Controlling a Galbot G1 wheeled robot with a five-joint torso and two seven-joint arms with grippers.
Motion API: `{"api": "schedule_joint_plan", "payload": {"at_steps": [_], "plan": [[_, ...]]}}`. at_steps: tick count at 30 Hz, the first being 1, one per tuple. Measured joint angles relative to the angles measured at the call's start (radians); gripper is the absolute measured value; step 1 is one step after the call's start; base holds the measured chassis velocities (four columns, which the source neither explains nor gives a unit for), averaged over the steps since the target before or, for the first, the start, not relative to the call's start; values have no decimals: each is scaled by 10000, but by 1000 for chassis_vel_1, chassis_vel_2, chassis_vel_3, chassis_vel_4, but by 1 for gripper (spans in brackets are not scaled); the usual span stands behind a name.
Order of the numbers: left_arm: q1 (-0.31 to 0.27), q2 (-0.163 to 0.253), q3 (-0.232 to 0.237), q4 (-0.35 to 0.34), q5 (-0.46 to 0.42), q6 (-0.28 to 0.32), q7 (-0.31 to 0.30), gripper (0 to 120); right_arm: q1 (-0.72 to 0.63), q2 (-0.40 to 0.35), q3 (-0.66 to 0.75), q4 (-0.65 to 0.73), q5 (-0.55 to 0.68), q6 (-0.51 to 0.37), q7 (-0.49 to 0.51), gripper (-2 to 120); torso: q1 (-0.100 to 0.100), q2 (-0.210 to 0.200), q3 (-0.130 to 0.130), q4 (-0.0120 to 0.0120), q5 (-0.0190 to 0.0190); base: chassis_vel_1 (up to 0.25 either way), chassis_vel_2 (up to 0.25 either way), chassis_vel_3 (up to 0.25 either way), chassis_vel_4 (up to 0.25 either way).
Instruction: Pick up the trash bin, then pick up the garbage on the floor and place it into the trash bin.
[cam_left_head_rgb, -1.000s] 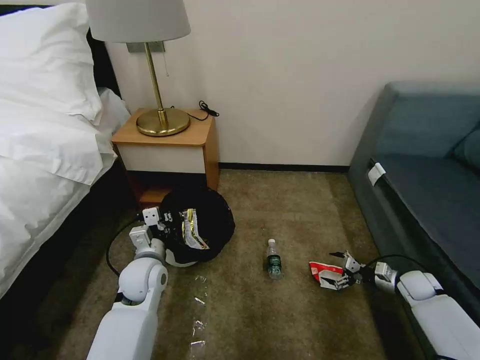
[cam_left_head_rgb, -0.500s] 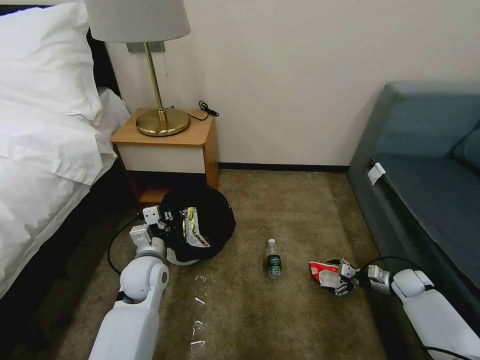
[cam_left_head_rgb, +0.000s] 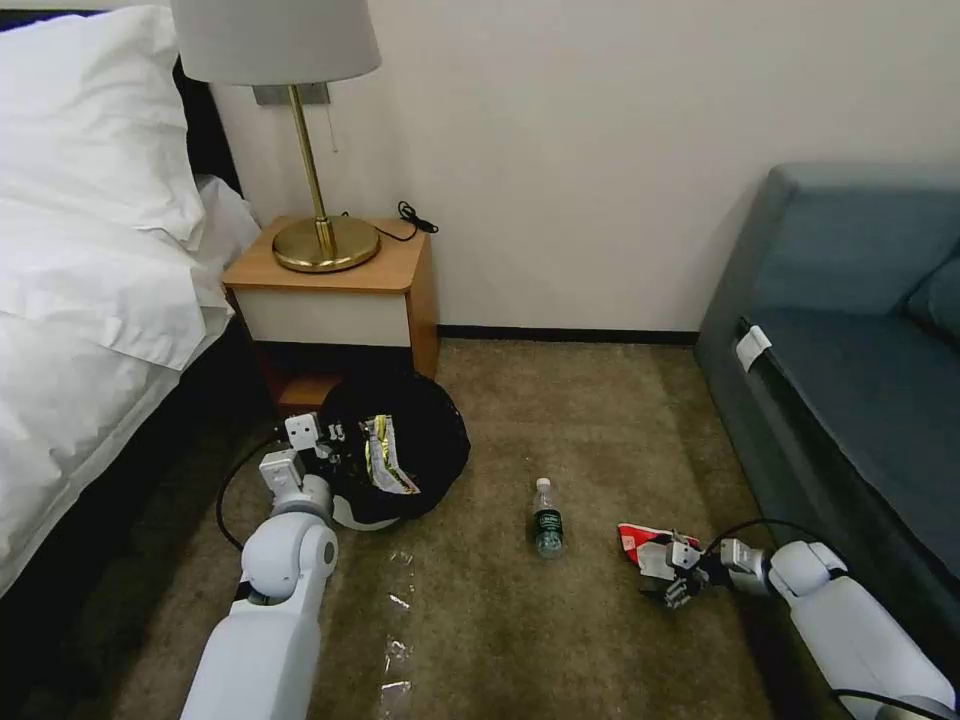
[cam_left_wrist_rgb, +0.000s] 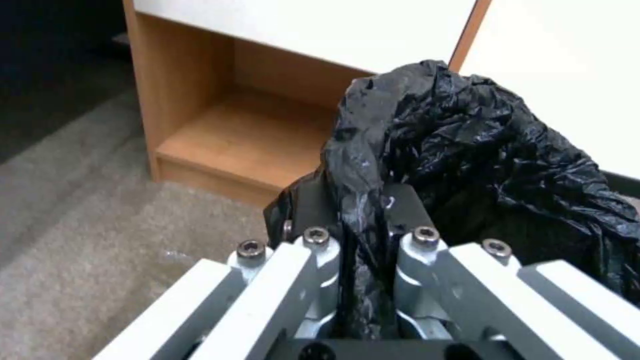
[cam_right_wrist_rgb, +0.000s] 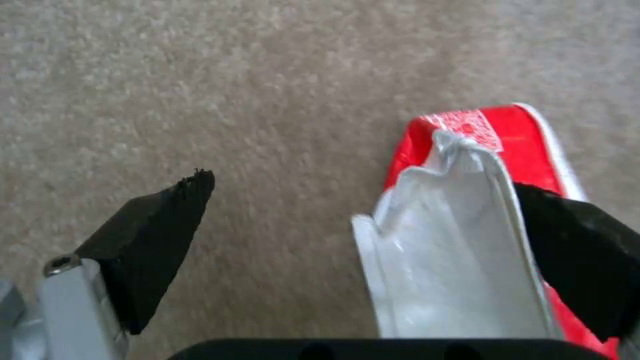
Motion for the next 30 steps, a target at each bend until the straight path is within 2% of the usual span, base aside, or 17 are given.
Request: {"api": "schedule_joint_plan", "payload": {"at_steps": [10,13,19,22,25,29,30], "plan": [[-58,20,-7,179,-2,-70,53,5,329,370,26,-613,-138,101,433,100,0,-1,0,2,1,0,0,0,0],[-69,30,-1,176,-2,-70,53,5,355,441,71,-783,-1,161,643,93,0,0,0,2,0,0,0,0,0],[-85,35,15,107,5,-46,38,5,257,379,165,-785,244,202,732,67,0,0,-1,1,2,0,0,0,0],[-85,33,16,96,9,-41,35,5,238,341,178,-762,274,202,732,62,0,0,-1,2,0,0,0,0,0],[-78,33,16,66,17,-30,22,5,152,187,251,-668,390,204,726,45,0,0,-1,2,0,0,0,0,0],[-78,34,16,46,20,-27,18,5,95,135,271,-623,430,204,720,38,0,0,-1,2,1,0,0,0,0],[-79,32,16,39,21,-25,17,5,11,77,322,-562,473,204,713,29,0,0,-1,2,1,0,0,0,0]]}}
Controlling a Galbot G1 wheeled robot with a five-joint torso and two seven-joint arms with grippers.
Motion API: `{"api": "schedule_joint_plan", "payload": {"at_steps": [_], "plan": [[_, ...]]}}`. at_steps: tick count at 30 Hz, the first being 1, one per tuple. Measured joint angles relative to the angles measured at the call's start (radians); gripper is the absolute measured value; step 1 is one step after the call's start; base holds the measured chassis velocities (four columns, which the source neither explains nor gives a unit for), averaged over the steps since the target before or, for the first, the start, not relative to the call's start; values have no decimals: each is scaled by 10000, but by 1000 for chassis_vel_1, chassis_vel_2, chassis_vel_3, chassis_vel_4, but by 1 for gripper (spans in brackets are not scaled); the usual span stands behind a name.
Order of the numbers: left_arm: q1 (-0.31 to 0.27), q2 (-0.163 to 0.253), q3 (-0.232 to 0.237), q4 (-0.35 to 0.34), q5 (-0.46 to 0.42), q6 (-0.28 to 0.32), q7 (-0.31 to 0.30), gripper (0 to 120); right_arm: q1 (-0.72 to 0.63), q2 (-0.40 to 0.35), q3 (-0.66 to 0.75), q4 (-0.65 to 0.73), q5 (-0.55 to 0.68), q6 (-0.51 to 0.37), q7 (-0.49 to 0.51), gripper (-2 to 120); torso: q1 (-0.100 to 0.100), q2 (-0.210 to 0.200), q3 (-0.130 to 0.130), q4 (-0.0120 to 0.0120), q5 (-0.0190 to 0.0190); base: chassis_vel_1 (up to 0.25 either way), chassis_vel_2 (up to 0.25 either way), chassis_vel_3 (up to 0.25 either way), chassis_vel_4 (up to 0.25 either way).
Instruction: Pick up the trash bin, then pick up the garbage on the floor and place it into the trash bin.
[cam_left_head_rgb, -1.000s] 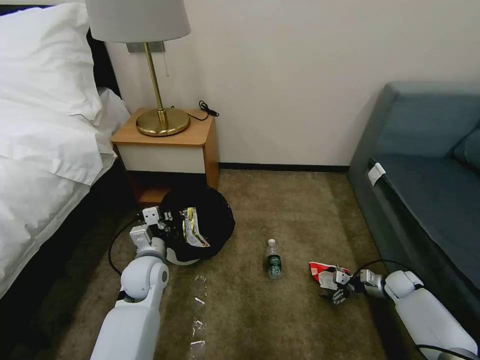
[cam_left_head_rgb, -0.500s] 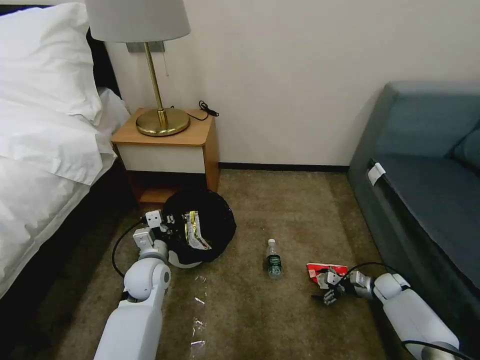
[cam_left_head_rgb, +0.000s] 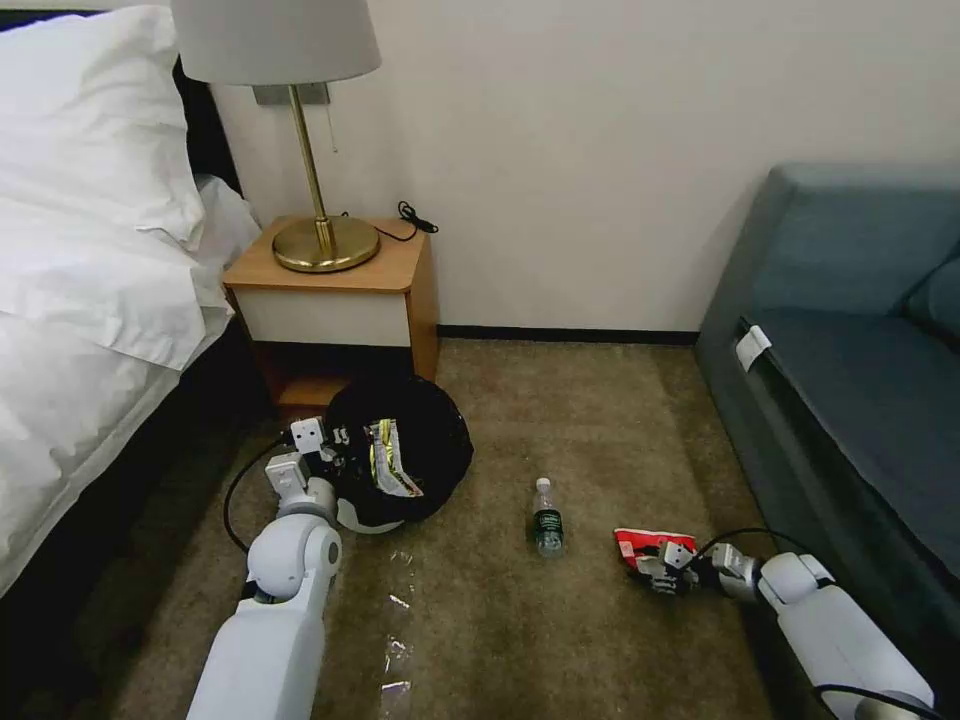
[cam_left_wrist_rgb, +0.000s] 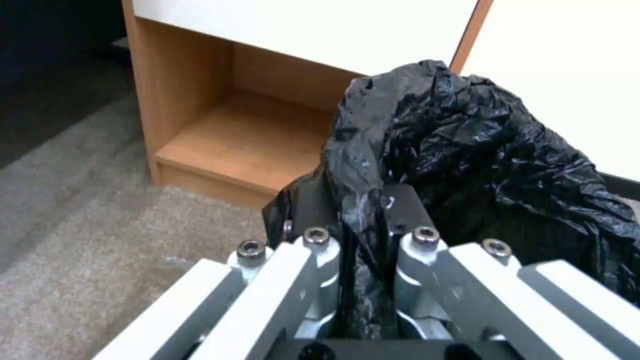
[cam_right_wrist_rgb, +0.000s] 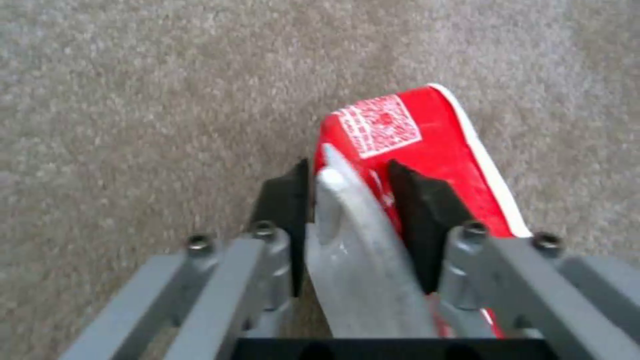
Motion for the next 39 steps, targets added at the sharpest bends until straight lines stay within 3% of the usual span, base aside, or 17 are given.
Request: {"api": "schedule_joint_plan", "payload": {"at_steps": [9,17,25,31,34,37,39], "plan": [[-57,-23,52,25,19,11,-9,5,-141,-24,46,163,156,0,-9,0,0,0,1,-1,-2,0,0,0,0],[-67,-23,49,53,22,15,-16,5,-94,23,17,181,285,-2,157,0,0,0,2,-3,0,0,0,0,0],[-64,-62,55,99,21,15,-13,5,63,272,-109,877,1802,-105,1129,0,0,0,2,0,1,0,0,0,0],[-39,-57,49,124,21,15,-13,5,-167,284,-514,2196,2973,-256,1941,0,0,0,2,0,-1,0,0,0,0],[-11,-76,91,188,25,13,-10,5,-373,403,-1108,3438,3692,-325,3310,0,0,0,2,0,-2,0,0,0,0],[-10,-88,119,198,29,12,-10,5,-396,490,-1433,3860,3963,-366,3993,0,0,0,2,0,-2,0,0,0,0],[-22,-161,181,223,46,8,-8,5,-148,848,-2298,4362,4270,-137,5782,0,0,0,2,-2,0,0,0,0,0]]}}
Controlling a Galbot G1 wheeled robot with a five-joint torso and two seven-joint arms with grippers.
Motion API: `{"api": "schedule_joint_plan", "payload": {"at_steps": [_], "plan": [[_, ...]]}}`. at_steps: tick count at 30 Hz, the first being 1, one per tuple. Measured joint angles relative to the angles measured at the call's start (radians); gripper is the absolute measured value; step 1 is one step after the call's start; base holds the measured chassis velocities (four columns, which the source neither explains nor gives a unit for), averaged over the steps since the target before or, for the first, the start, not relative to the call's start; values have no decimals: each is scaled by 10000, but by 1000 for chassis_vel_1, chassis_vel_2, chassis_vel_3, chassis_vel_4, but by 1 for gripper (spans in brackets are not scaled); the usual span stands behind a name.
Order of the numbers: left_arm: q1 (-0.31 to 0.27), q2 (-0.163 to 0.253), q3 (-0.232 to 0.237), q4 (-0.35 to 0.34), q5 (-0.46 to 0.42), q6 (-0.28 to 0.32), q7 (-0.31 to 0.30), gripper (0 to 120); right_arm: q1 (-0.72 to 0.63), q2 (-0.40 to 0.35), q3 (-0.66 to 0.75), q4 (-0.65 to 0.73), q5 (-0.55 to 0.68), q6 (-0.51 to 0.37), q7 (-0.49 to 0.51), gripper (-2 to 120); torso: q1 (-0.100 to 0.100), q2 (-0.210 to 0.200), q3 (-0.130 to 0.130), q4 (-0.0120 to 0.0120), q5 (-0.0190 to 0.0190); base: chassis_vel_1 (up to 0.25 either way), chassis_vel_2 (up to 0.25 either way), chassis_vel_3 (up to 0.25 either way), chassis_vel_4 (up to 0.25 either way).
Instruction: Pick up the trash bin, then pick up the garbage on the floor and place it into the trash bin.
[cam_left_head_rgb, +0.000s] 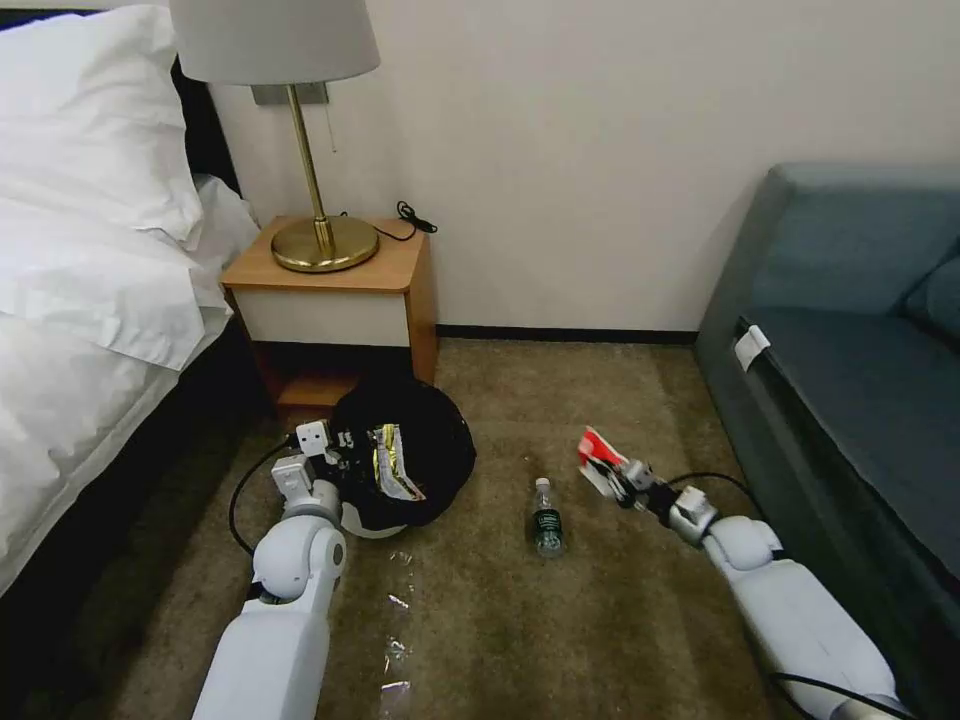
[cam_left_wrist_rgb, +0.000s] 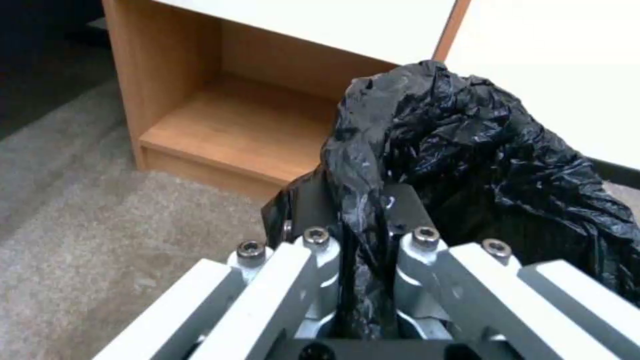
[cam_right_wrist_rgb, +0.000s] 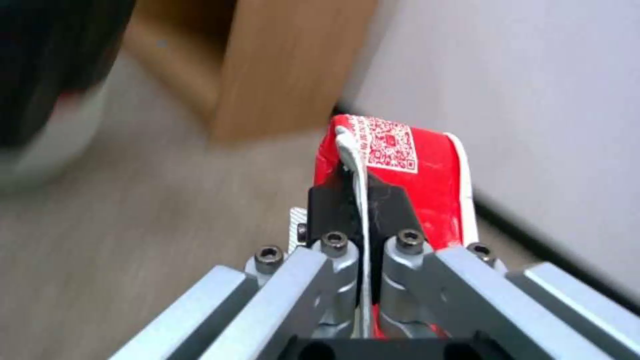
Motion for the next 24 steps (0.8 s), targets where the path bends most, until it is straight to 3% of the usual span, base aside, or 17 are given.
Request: {"api": "schedule_joint_plan", "payload": {"at_steps": [6,11,24], "plan": [[-16,-110,43,50,71,-11,4,5,602,360,-1088,920,462,-64,1572,0,0,0,0,5,-4,0,0,0,0],[-72,-178,95,32,120,-15,1,5,1307,831,-2585,2369,1387,-697,3175,0,0,0,0,3,-4,0,0,0,0],[-106,-249,199,-202,257,58,-104,5,1265,1554,-4064,3108,1635,-1132,3708,0,0,0,-1,2,-2,0,0,0,0]]}}
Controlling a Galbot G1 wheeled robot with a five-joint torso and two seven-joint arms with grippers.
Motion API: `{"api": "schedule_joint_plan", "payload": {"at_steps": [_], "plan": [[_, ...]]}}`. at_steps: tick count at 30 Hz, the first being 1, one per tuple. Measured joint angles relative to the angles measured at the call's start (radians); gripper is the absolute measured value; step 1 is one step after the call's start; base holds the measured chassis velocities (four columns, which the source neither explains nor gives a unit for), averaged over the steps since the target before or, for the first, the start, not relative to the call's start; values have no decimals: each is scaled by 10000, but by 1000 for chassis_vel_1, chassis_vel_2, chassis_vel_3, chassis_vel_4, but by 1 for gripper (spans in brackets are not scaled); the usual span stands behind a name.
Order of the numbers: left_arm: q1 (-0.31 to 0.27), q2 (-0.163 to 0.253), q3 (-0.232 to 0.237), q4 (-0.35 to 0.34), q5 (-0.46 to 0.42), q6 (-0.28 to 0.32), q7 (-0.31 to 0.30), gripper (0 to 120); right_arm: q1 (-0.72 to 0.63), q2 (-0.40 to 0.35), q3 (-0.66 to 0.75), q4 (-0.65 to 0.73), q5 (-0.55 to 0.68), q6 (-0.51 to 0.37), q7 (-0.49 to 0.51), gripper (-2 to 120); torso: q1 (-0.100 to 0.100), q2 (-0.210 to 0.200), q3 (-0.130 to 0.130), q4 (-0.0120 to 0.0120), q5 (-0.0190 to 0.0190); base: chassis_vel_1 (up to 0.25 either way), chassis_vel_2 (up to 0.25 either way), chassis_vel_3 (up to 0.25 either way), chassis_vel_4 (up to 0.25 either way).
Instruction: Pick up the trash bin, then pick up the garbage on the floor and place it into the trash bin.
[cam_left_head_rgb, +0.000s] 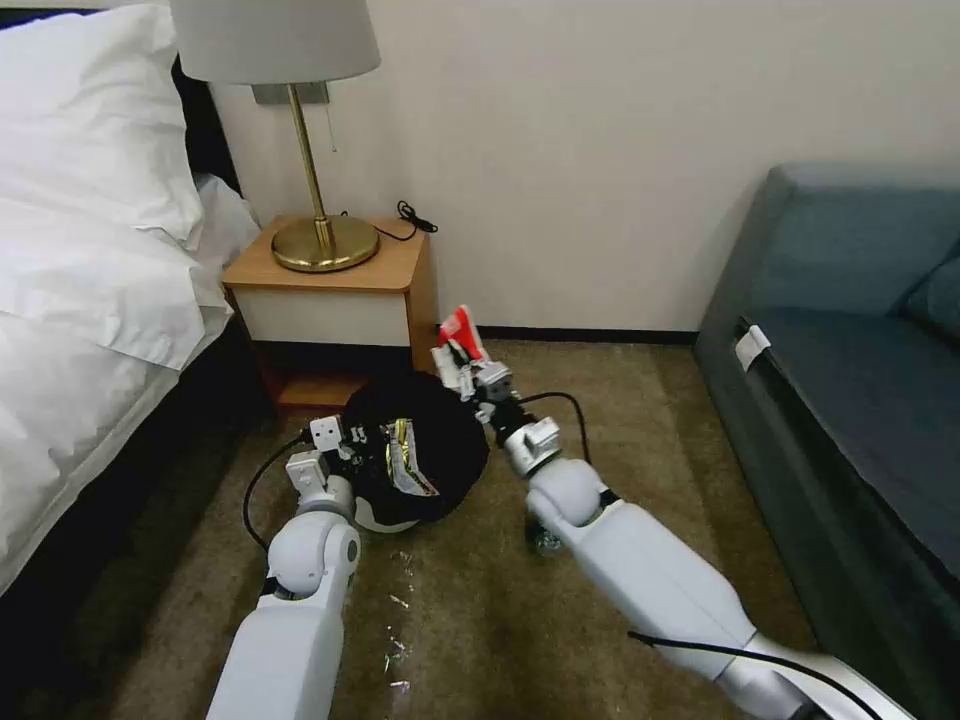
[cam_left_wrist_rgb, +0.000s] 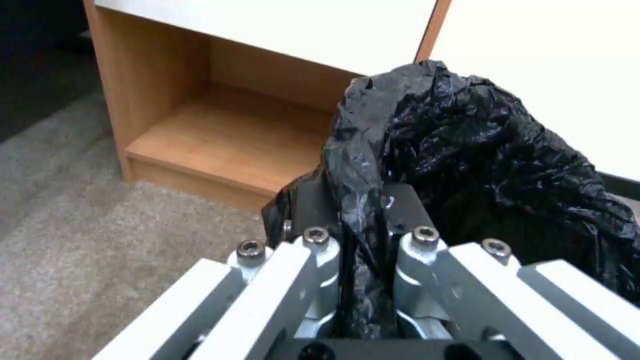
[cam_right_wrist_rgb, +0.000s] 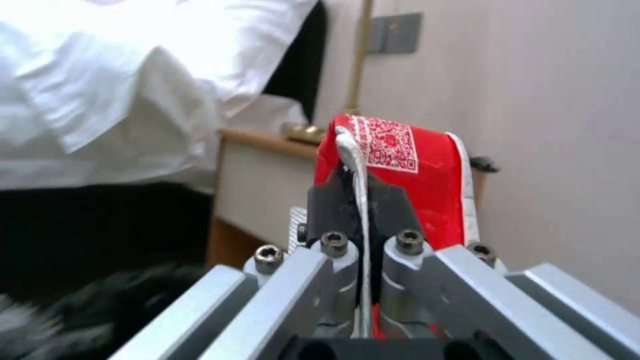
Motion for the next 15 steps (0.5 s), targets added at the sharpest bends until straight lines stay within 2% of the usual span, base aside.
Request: {"api": "schedule_joint_plan", "payload": {"at_steps": [12,13,14,15], "plan": [[-5,-149,93,-50,96,23,-49,5,-505,233,-198,-451,-508,198,-318,0,0,0,1,0,2,0,0,0,0],[-17,-183,111,-27,129,23,-49,5,-548,190,-156,-443,-512,198,-416,7,0,0,0,-1,2,0,0,0,0],[-17,-183,111,-27,129,23,-49,5,-548,190,-156,-443,-512,198,-416,7,0,0,0,-1,2,0,0,0,0],[-23,-196,120,-6,147,23,-49,5,-566,168,-135,-426,-512,197,-441,11,-1,0,0,-1,1,0,0,0,0]]}}
